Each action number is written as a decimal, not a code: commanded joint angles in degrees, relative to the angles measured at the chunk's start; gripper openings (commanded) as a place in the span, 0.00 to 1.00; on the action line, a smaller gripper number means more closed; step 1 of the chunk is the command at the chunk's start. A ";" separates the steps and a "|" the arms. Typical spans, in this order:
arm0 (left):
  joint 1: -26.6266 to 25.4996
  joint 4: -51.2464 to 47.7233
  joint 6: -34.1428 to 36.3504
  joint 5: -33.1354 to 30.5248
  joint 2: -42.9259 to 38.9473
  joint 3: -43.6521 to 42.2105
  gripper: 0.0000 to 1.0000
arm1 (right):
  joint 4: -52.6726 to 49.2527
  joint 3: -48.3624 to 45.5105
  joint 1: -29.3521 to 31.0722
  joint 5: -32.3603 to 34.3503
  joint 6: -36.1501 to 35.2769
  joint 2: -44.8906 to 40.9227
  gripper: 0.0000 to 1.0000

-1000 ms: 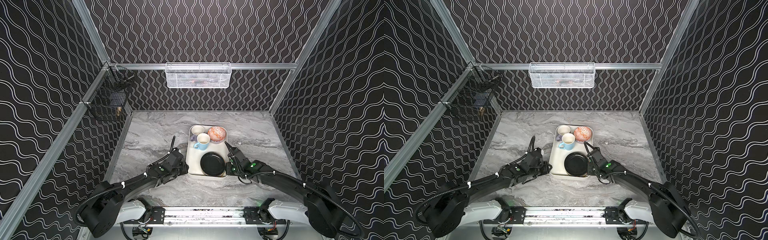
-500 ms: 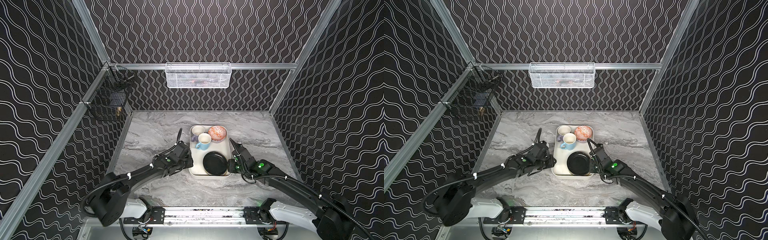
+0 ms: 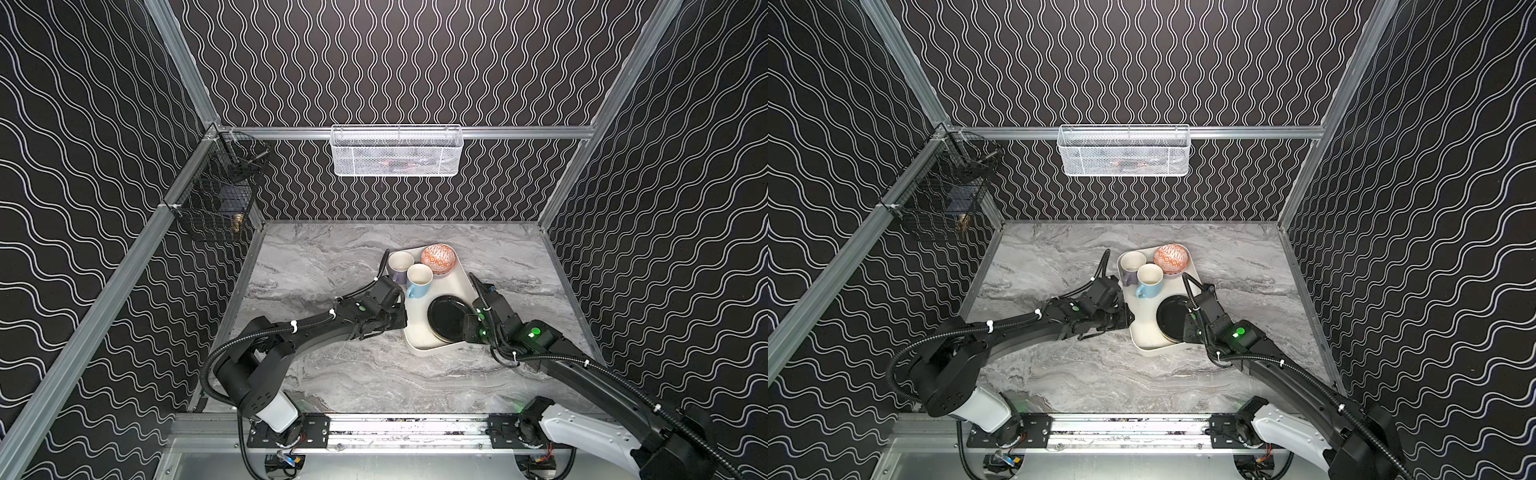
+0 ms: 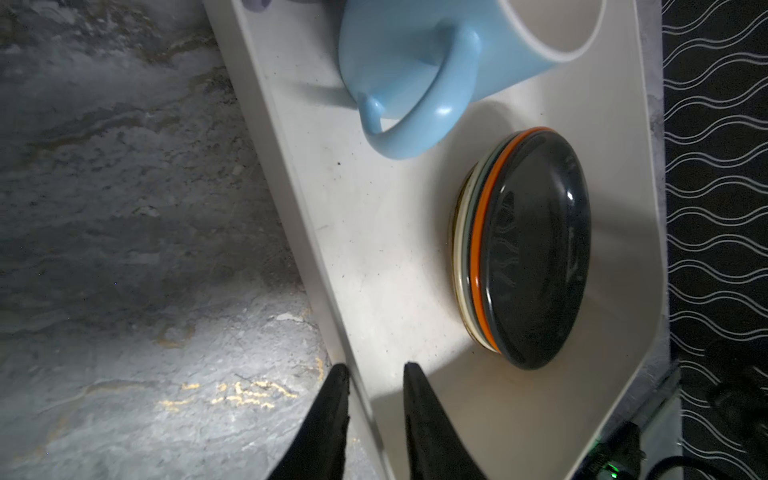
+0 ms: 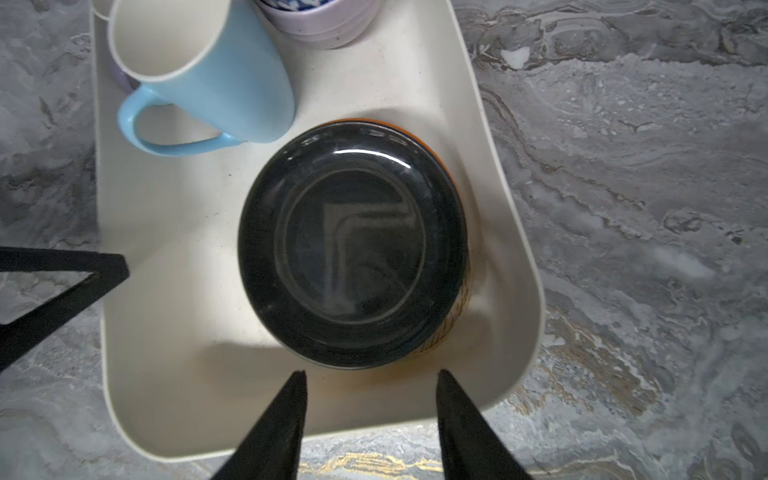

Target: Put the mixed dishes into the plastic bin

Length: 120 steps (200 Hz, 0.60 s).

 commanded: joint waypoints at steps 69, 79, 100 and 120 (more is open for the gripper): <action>4.21 -3.41 2.88 -3.27 -2.05 -3.20 0.17 | 1.75 -0.37 -1.27 -0.86 -1.40 0.30 0.52; 5.36 -3.60 3.26 -2.93 -2.59 -3.75 0.17 | 1.88 -0.47 -1.27 -0.91 -1.26 0.45 0.52; 7.65 -3.71 4.21 -2.31 -3.93 -4.99 0.17 | 2.10 -0.60 -1.35 -1.24 -1.24 0.83 0.52; 8.38 -4.43 4.69 -2.57 -5.21 -5.42 0.18 | 2.40 -0.47 -1.35 -1.38 -1.28 1.65 0.52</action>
